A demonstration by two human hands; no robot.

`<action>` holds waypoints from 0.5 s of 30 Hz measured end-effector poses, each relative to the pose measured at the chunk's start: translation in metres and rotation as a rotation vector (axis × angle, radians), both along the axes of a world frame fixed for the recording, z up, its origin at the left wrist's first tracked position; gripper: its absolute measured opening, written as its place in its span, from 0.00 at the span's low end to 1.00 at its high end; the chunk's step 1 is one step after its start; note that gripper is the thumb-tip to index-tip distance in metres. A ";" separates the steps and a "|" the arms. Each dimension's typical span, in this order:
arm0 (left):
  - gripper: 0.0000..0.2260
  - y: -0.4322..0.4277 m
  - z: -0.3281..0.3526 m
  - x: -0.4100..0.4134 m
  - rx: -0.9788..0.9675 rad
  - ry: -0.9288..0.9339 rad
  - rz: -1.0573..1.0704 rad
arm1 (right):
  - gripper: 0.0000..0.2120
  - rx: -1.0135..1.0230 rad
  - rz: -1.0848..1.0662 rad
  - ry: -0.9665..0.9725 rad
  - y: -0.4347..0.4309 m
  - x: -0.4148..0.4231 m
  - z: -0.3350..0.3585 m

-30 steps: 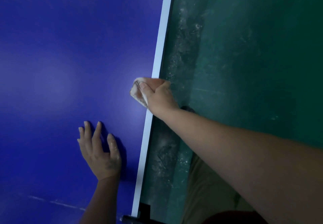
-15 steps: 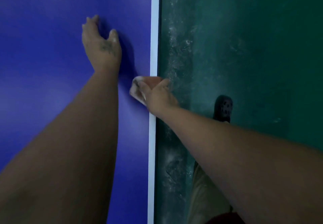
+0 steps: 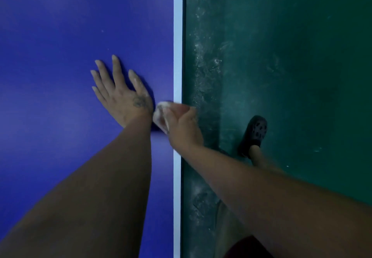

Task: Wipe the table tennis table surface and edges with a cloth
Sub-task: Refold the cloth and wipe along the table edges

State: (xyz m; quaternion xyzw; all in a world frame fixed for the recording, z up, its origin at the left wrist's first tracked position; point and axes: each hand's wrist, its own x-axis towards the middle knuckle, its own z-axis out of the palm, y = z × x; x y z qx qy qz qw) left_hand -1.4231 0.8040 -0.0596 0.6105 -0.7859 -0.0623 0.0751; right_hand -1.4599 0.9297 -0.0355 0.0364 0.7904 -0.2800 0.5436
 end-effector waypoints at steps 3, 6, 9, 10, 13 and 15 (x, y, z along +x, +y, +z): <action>0.24 -0.003 -0.001 0.000 -0.016 0.014 0.002 | 0.45 -0.037 0.003 0.059 -0.044 -0.059 -0.008; 0.24 -0.003 -0.003 -0.001 -0.016 0.033 0.011 | 0.42 -0.071 -0.053 0.068 -0.086 -0.118 -0.011; 0.23 -0.005 -0.003 -0.004 -0.014 0.047 0.008 | 0.42 -0.065 -0.099 0.071 -0.111 -0.146 -0.008; 0.23 -0.005 -0.004 -0.005 -0.016 0.048 0.007 | 0.42 -0.066 -0.105 0.076 -0.110 -0.143 -0.005; 0.23 -0.003 -0.003 -0.005 -0.018 0.066 0.001 | 0.44 -0.092 -0.081 0.095 -0.081 -0.104 0.005; 0.23 -0.004 -0.003 -0.006 -0.035 0.073 -0.004 | 0.43 -0.087 -0.040 0.084 -0.059 -0.082 0.009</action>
